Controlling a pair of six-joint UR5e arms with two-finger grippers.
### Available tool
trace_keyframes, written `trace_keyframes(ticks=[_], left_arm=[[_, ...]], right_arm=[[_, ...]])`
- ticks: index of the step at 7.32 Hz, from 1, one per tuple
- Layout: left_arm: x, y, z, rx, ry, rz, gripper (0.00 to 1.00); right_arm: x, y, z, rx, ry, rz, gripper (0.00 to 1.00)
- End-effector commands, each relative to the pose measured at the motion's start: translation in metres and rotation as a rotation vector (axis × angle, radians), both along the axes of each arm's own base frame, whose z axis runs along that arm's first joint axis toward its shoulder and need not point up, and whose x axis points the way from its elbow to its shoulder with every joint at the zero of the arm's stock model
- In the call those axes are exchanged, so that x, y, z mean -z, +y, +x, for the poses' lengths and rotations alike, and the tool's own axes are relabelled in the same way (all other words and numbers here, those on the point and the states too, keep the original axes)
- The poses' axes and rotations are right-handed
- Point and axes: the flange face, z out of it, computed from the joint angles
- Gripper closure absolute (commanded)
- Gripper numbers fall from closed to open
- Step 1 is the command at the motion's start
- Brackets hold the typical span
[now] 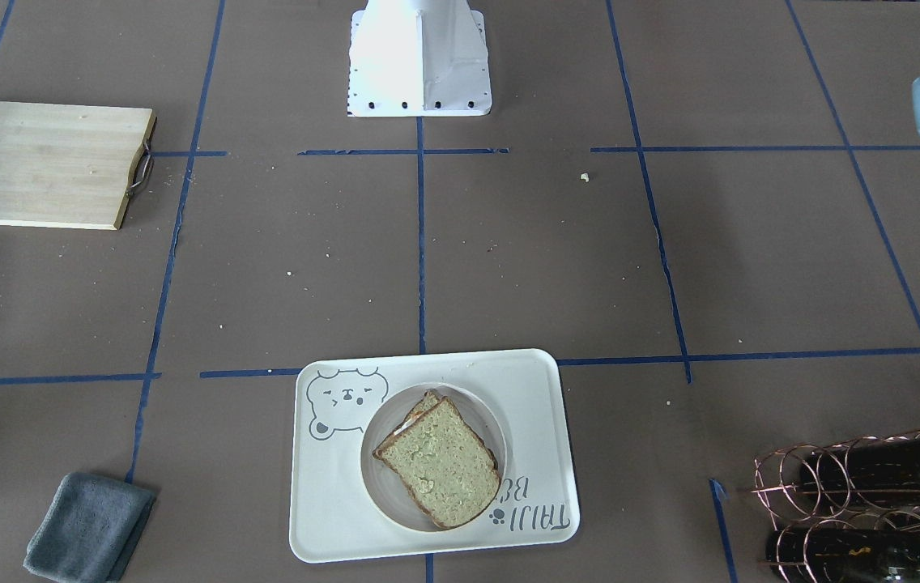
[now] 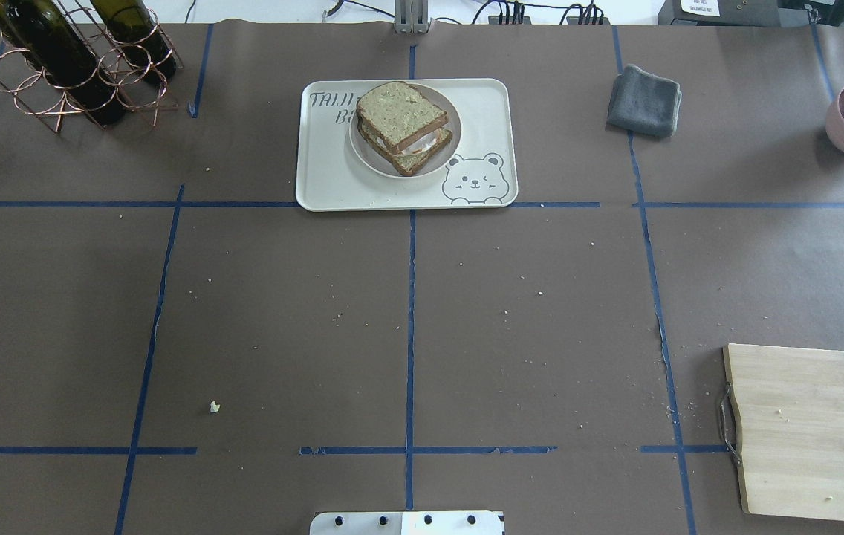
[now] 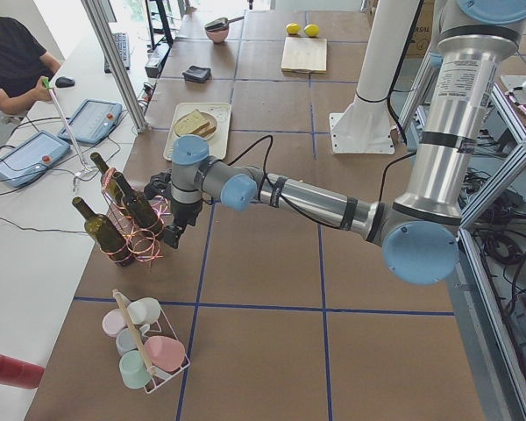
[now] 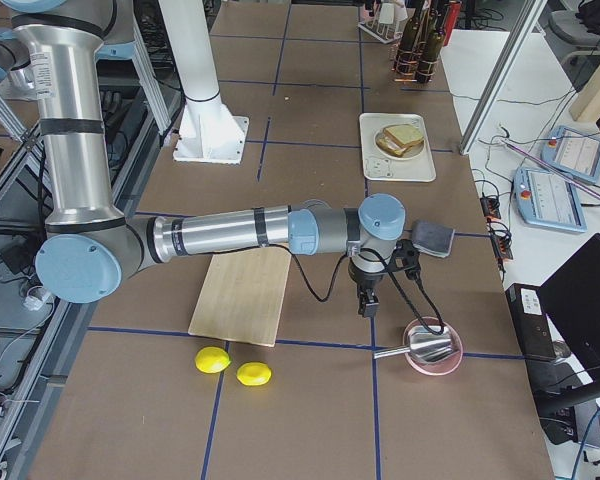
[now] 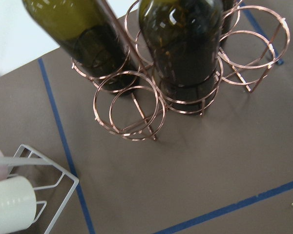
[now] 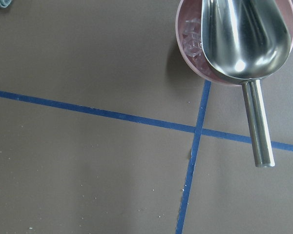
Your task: Make sandwich and place on tray
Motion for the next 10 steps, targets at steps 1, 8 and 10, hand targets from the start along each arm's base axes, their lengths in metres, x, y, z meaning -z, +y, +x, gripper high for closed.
trace_keyframes(ticks=[1,8,10], left_arm=[[-0.036,0.017,-0.055,-0.095,-0.012,-0.084,0.00],[-0.112,0.051,-0.097,-0.072,0.071,-0.216,0.00],[-0.111,0.051,-0.096,-0.072,0.073,-0.213,0.00]], right_arm=[[-0.002,-0.001,-0.001,0.000,0.000,-0.007,0.00],[-0.053,0.035,0.029,-0.070,-0.078,-0.129,0.00],[-0.056,0.041,0.040,-0.096,-0.093,-0.139,0.00]])
